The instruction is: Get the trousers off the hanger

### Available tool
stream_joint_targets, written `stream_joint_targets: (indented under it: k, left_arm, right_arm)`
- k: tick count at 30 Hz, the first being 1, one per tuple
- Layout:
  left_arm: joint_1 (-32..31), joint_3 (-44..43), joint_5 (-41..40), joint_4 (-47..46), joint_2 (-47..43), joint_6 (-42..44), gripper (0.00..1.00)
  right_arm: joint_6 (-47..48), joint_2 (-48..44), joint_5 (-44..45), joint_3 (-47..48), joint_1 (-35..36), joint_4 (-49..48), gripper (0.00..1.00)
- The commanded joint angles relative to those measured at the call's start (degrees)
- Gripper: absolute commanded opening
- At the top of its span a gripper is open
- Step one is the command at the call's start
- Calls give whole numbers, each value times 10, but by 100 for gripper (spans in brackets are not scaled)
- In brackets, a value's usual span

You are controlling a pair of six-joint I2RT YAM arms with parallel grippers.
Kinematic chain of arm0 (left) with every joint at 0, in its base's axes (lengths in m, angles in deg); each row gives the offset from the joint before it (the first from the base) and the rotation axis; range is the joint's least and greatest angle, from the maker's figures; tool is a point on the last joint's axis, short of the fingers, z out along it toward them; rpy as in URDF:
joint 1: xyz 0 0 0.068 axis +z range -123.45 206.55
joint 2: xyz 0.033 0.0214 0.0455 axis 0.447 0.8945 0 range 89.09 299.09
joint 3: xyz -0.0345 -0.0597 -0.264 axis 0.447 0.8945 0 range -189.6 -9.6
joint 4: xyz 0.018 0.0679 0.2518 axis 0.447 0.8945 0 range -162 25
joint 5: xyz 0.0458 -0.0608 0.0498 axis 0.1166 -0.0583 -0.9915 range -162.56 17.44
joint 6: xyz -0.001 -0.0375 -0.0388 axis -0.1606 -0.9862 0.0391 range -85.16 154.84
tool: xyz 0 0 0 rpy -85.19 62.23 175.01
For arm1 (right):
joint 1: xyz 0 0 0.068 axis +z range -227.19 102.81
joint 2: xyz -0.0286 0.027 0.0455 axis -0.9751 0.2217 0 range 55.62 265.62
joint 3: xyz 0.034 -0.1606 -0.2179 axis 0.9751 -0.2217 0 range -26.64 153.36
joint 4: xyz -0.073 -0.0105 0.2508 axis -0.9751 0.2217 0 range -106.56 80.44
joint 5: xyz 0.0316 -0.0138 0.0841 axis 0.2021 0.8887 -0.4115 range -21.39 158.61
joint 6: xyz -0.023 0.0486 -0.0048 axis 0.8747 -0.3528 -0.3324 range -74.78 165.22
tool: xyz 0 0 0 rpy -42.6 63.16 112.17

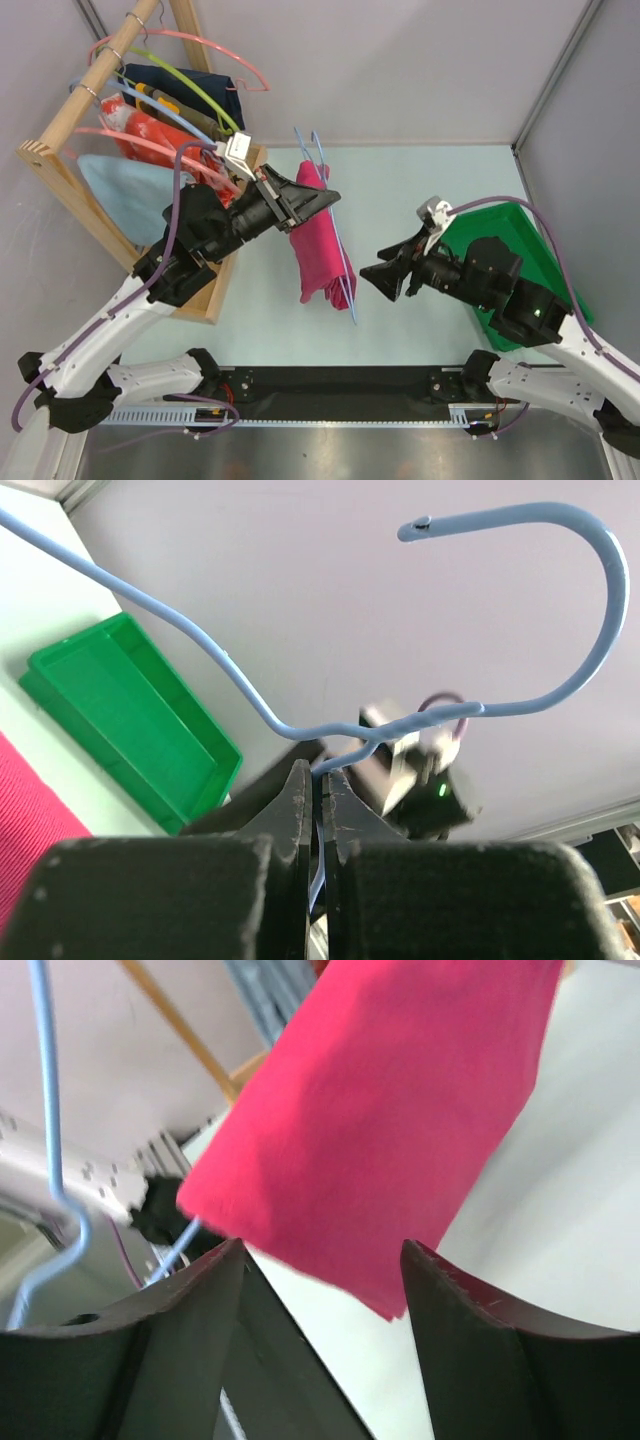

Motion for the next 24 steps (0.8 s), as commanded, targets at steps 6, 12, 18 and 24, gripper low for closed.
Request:
stream_joint_targets:
  k: [6,12,18,24]
  left_arm:
    - [8,-73,-6,-71,-15,-3,1]
    - [8,-73,-7,-67,-25,-11,0]
    - [9,-71,0,-74,-22,-21,0]
    - [10,-60,-1,-82,-29,-33,0]
  right_arm:
    - [112,-18,109,-83,110,-123,54]
    - [115,-19,112,-127,127,-203,53]
    - [143,-15,174,-150,168,-260,59]
    - [147,2,173,-138,174,-272,56]
